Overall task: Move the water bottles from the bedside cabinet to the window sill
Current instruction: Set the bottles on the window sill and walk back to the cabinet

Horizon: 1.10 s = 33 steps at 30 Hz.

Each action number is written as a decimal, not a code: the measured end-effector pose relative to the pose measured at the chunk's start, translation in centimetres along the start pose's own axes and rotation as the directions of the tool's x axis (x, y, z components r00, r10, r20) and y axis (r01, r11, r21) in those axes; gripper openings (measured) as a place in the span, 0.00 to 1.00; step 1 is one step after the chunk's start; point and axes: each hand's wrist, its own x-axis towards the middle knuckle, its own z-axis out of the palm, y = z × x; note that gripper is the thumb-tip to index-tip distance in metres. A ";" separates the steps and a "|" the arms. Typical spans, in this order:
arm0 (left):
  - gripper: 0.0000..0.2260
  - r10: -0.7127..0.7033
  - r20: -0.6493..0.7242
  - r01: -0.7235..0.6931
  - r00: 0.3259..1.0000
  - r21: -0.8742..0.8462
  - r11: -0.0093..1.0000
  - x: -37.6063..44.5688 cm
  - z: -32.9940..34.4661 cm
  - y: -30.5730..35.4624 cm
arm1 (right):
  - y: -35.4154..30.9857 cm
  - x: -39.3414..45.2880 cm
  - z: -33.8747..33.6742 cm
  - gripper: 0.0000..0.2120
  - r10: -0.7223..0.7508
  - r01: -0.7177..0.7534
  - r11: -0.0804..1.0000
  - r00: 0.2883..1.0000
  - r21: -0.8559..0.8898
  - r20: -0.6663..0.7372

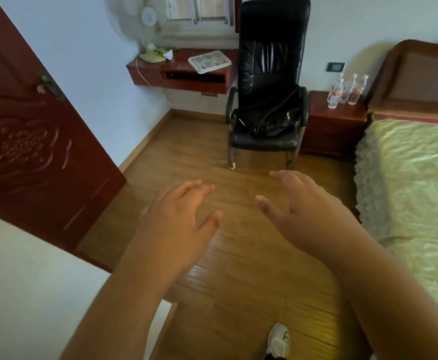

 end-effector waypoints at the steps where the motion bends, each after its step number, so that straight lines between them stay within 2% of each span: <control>1: 0.24 -0.001 0.003 0.001 1.000 0.004 1.000 1.3 0.3 0.9 | 0.8 1.1 -0.7 0.36 -0.006 0.006 1.000 1.000 0.008 -0.002; 7: 0.24 0.023 0.032 -0.022 0.999 -0.012 1.000 8.3 3.3 6.5 | 6.7 7.0 -4.3 0.34 0.006 -0.006 1.000 0.999 0.009 -0.033; 19: 0.25 0.171 0.168 -0.174 0.971 0.009 0.985 21.1 7.8 17.6 | 19.0 13.0 -9.8 0.34 0.197 -0.193 0.980 0.977 0.051 -0.081; 26: 0.25 0.320 0.249 -0.325 0.914 -0.020 0.945 28.9 11.0 21.7 | 23.9 16.5 -11.4 0.34 0.343 -0.336 0.939 0.934 0.079 -0.104; 33: 0.25 0.434 0.270 -0.440 0.859 -0.041 0.897 40.3 12.7 25.0 | 25.9 24.4 -14.8 0.33 0.450 -0.446 0.893 0.881 0.059 -0.146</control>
